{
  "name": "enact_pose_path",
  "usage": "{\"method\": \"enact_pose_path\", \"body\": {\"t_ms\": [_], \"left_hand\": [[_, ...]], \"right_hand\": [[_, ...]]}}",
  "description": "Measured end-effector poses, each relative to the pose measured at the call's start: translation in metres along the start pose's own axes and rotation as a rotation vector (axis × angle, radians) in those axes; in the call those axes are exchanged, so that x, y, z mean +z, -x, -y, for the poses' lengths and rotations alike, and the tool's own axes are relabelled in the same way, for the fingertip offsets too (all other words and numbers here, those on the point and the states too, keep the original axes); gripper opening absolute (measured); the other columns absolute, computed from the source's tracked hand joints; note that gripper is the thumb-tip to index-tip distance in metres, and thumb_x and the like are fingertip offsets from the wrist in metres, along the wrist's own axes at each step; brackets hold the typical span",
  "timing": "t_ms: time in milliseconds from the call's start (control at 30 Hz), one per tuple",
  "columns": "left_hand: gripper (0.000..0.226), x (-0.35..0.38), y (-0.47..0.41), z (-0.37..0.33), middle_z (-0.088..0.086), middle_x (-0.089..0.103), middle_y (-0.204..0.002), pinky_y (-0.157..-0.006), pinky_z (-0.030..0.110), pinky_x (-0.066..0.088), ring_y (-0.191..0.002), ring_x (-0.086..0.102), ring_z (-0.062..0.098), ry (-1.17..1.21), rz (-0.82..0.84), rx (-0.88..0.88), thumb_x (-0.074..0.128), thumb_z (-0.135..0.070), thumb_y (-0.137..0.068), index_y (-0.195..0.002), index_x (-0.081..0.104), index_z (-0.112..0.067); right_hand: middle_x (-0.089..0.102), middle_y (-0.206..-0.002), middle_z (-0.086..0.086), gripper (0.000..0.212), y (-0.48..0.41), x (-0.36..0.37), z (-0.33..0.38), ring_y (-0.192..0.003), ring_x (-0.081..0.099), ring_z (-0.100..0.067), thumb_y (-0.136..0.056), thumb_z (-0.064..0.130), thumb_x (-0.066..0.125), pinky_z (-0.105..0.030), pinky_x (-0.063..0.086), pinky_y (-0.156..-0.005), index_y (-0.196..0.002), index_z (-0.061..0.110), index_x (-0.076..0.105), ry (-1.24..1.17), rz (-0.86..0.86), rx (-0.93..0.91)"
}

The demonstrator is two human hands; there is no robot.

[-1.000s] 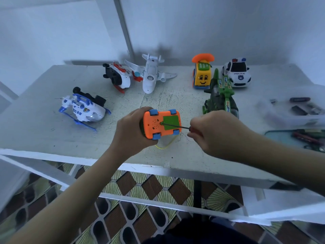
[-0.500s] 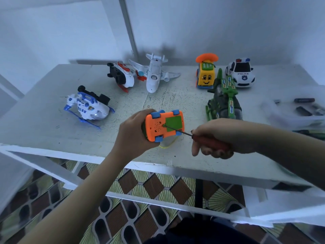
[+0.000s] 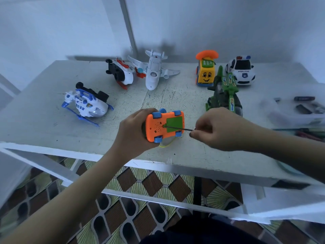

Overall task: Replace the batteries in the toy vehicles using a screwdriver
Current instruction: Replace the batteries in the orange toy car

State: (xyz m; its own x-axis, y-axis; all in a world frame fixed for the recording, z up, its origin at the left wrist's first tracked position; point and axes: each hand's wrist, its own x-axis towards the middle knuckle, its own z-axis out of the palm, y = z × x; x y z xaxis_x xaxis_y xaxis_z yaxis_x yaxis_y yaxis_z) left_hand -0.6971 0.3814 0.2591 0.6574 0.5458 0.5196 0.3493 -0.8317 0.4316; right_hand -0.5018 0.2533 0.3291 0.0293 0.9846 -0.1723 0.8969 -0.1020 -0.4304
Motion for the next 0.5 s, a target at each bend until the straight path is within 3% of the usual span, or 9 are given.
{"method": "enact_pose_path", "body": {"t_ms": [100, 167, 233, 267, 333, 400, 433, 500], "left_hand": [[0.065, -0.001, -0.001, 0.002, 0.0, 0.069, -0.1, -0.072, 0.022, 0.048, -0.083, 0.056, 0.006, 0.009, 0.013, -0.003, 0.067, -0.047, -0.058, -0.11, 0.063, -0.009], [0.064, -0.001, -0.001, 0.003, 0.0, 0.069, -0.101, -0.072, 0.026, 0.05, -0.083, 0.059, 0.01, 0.014, 0.02, 0.007, 0.068, -0.047, -0.058, -0.112, 0.06, -0.014], [0.066, -0.002, -0.003, 0.004, 0.0, 0.068, -0.101, -0.073, 0.026, 0.05, -0.083, 0.058, 0.011, 0.012, 0.024, -0.004, 0.067, -0.048, -0.057, -0.113, 0.061, -0.013], [0.067, -0.002, -0.003, 0.005, -0.002, 0.068, -0.1, -0.072, 0.026, 0.049, -0.083, 0.058, 0.011, 0.012, 0.024, -0.011, 0.067, -0.048, -0.056, -0.113, 0.062, -0.012], [0.068, -0.003, -0.004, 0.005, -0.008, 0.064, -0.098, -0.071, 0.025, 0.049, -0.082, 0.057, 0.01, 0.028, 0.022, -0.021, 0.067, -0.047, -0.056, -0.113, 0.062, -0.01], [0.068, -0.003, -0.003, 0.006, -0.01, 0.062, -0.098, -0.071, 0.024, 0.048, -0.082, 0.057, 0.01, 0.037, 0.018, -0.024, 0.067, -0.046, -0.056, -0.113, 0.062, -0.009], [0.068, -0.003, -0.002, 0.006, -0.008, 0.063, -0.099, -0.071, 0.023, 0.048, -0.083, 0.058, 0.011, 0.037, 0.018, -0.024, 0.068, -0.046, -0.056, -0.113, 0.062, -0.008], [0.067, -0.002, 0.001, 0.006, -0.006, 0.064, -0.1, -0.072, 0.02, 0.048, -0.084, 0.057, 0.008, 0.039, 0.013, -0.029, 0.068, -0.045, -0.057, -0.112, 0.062, -0.007]], "right_hand": [[0.034, -0.05, 0.004, 0.035, 0.005, 0.005, 0.001, -0.041, 0.027, -0.01, -0.089, 0.027, 0.062, -0.026, 0.028, -0.043, -0.063, 0.014, 0.042, 0.462, -0.146, -0.25], [0.03, -0.045, 0.005, 0.035, 0.006, 0.007, -0.006, -0.034, 0.023, -0.011, -0.071, 0.014, 0.078, -0.017, 0.025, -0.036, -0.058, 0.012, 0.046, 0.516, -0.249, -0.356], [0.04, -0.046, 0.001, 0.031, 0.005, 0.007, -0.011, -0.034, 0.032, -0.015, -0.067, 0.013, 0.082, -0.02, 0.034, -0.032, -0.062, 0.008, 0.051, 0.508, -0.345, -0.429], [0.046, -0.052, 0.001, 0.029, 0.003, 0.006, -0.011, -0.038, 0.039, -0.016, -0.073, 0.017, 0.08, -0.027, 0.041, -0.034, -0.069, 0.009, 0.052, 0.475, -0.347, -0.407], [0.059, -0.071, -0.001, 0.029, 0.002, 0.001, -0.006, -0.057, 0.054, -0.018, -0.086, 0.032, 0.069, -0.038, 0.053, -0.055, -0.082, 0.011, 0.048, 0.345, -0.285, -0.203], [0.067, -0.081, -0.005, 0.038, 0.0, 0.001, -0.003, -0.071, 0.061, -0.019, -0.089, 0.045, 0.061, -0.037, 0.054, -0.07, -0.089, 0.006, 0.056, 0.194, -0.117, -0.011], [0.069, -0.076, -0.005, 0.044, -0.002, 0.001, -0.002, -0.067, 0.063, -0.018, -0.089, 0.048, 0.059, -0.034, 0.055, -0.067, -0.088, 0.004, 0.062, 0.095, -0.019, 0.055], [0.066, -0.056, 0.0, 0.051, -0.006, 0.003, 0.001, -0.045, 0.054, -0.014, -0.092, 0.049, 0.053, -0.026, 0.047, -0.046, -0.083, 0.001, 0.067, -0.199, 0.14, 0.188]]}}
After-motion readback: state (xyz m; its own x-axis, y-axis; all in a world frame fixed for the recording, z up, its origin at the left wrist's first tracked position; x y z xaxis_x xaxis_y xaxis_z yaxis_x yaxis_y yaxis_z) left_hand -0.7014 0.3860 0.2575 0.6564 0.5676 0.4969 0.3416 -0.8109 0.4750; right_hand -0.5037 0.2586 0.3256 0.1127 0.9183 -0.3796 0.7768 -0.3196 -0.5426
